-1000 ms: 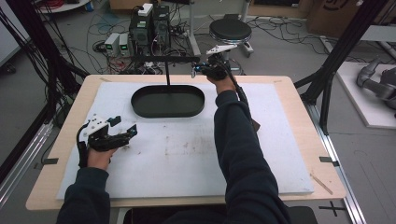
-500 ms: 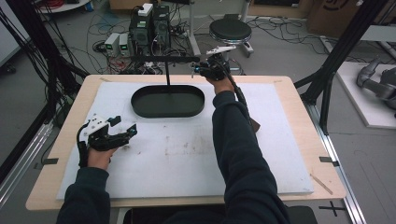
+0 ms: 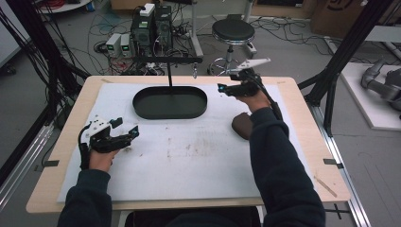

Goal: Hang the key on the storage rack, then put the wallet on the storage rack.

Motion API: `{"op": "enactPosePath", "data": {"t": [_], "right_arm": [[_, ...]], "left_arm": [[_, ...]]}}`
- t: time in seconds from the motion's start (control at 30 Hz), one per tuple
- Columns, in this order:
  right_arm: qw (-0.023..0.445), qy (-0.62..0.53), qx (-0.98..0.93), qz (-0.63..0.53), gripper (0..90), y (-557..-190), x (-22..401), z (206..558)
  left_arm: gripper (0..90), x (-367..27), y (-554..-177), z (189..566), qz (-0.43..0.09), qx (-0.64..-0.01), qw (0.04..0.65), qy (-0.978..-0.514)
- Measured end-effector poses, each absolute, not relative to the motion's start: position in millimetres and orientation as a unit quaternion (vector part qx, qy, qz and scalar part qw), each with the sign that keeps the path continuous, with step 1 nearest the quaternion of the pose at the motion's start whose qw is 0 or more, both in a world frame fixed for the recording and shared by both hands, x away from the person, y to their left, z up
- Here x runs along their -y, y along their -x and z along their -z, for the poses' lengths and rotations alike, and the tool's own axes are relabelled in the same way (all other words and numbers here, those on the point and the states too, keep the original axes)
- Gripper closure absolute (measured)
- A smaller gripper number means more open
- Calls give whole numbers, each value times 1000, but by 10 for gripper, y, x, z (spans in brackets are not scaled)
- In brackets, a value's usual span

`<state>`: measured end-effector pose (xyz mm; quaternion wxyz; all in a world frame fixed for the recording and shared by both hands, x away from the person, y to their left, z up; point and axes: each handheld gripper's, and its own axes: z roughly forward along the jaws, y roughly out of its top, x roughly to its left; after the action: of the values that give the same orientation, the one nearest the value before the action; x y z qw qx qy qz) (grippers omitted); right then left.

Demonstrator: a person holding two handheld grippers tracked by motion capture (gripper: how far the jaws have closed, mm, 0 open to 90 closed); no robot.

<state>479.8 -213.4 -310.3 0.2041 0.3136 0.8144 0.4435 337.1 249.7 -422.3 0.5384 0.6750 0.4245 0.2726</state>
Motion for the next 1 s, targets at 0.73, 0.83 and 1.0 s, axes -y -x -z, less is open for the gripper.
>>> {"op": "enactPosePath", "data": {"t": [0.73,0.83,1.0], "right_arm": [[209,-367,-809,-409,204,-4060,2961,3797],[208,-371,-806,-411,204,-4042,3010,3832],[205,-378,-803,-413,204,-4040,3071,3846]], "left_arm": [[198,-2418,-3375,4197,-279,-421,530,-681],[197,-2414,-3375,4199,-278,-419,530,-682],[198,-2412,-3378,4203,-278,-419,530,-683]]}}
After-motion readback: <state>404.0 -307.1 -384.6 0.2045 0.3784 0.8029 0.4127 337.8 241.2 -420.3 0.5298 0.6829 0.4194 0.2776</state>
